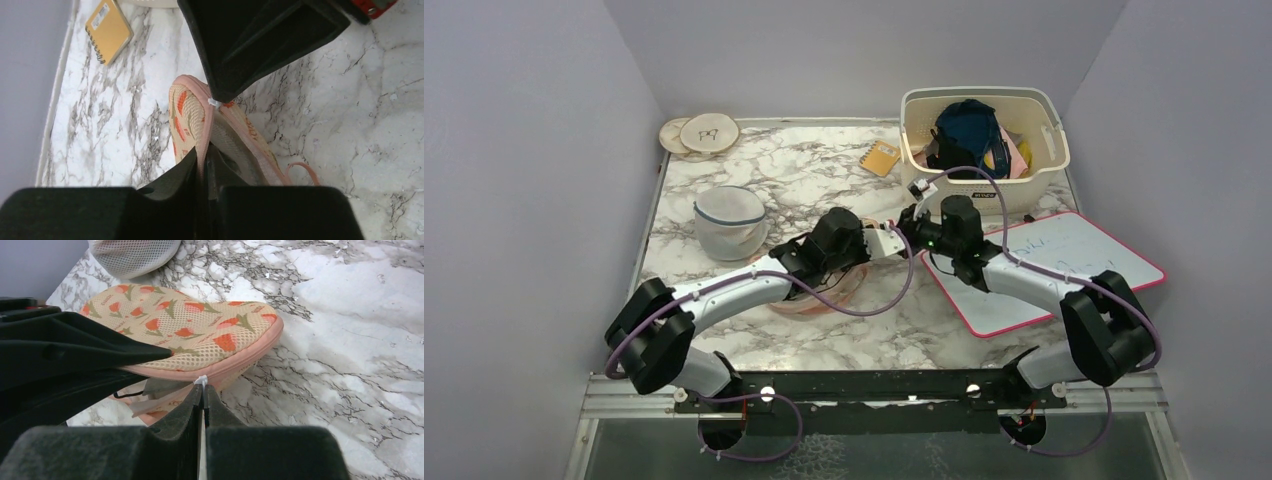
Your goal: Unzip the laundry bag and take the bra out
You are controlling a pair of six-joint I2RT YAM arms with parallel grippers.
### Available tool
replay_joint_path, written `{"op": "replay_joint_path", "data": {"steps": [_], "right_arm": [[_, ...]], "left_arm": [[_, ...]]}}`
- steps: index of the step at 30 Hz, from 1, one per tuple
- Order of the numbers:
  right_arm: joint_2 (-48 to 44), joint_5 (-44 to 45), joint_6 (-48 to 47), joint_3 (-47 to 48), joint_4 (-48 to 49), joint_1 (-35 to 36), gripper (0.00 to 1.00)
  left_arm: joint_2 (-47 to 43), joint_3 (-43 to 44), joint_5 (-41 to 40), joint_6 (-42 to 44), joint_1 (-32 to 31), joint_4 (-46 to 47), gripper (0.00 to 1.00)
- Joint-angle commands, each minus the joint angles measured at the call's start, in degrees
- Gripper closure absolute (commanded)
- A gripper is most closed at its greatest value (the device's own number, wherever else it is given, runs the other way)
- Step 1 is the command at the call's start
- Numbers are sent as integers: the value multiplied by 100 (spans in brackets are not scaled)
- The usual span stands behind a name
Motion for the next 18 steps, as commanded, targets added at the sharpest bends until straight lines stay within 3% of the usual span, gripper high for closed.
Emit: {"op": "replay_joint_path", "data": {"steps": [1,9,18], "right_arm": [[-25,407,20,209,-234,-93,99],[595,373,-8,415,-158,-536,99],[226,-279,-191,262,-8,-537,99]], "left_arm": [[-493,-203,46,215,-116,340,100],[-895,-431,14,352,-171,562,100],[-627,-240,-156,332,-193,362,98]]}}
